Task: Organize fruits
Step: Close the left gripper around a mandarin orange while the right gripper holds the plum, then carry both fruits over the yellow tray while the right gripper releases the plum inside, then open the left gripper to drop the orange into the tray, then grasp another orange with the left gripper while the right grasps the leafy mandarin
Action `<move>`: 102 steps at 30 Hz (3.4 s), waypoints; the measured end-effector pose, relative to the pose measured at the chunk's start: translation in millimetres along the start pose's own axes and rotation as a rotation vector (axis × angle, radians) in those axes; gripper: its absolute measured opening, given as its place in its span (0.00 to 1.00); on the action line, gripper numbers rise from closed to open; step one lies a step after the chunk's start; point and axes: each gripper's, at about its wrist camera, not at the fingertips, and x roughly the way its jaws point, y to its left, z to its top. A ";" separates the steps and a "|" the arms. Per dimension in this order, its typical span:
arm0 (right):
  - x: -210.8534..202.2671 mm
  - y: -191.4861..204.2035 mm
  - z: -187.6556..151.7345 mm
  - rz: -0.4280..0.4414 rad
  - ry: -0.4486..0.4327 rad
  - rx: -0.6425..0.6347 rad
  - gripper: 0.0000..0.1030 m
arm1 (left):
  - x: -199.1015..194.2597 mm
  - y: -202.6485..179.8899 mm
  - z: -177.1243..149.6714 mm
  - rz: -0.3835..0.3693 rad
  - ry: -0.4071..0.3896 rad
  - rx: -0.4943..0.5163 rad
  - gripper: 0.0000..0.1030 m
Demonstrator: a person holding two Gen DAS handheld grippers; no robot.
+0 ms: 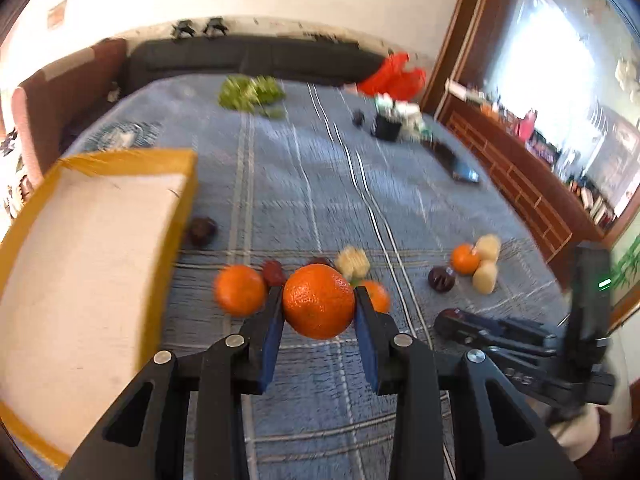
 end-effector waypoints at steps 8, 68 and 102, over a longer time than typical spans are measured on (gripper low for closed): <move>-39.5 17.1 -7.8 -0.071 -0.172 -0.066 0.27 | -73.2 28.7 6.0 0.039 -0.138 -0.062 0.32; 98.9 319.0 -18.8 0.335 0.155 -0.564 0.41 | -105.3 238.8 -51.9 0.424 -0.045 -0.521 0.54; 53.4 61.9 33.2 0.057 0.003 -0.159 0.42 | 37.4 26.0 7.3 0.160 0.116 0.019 0.52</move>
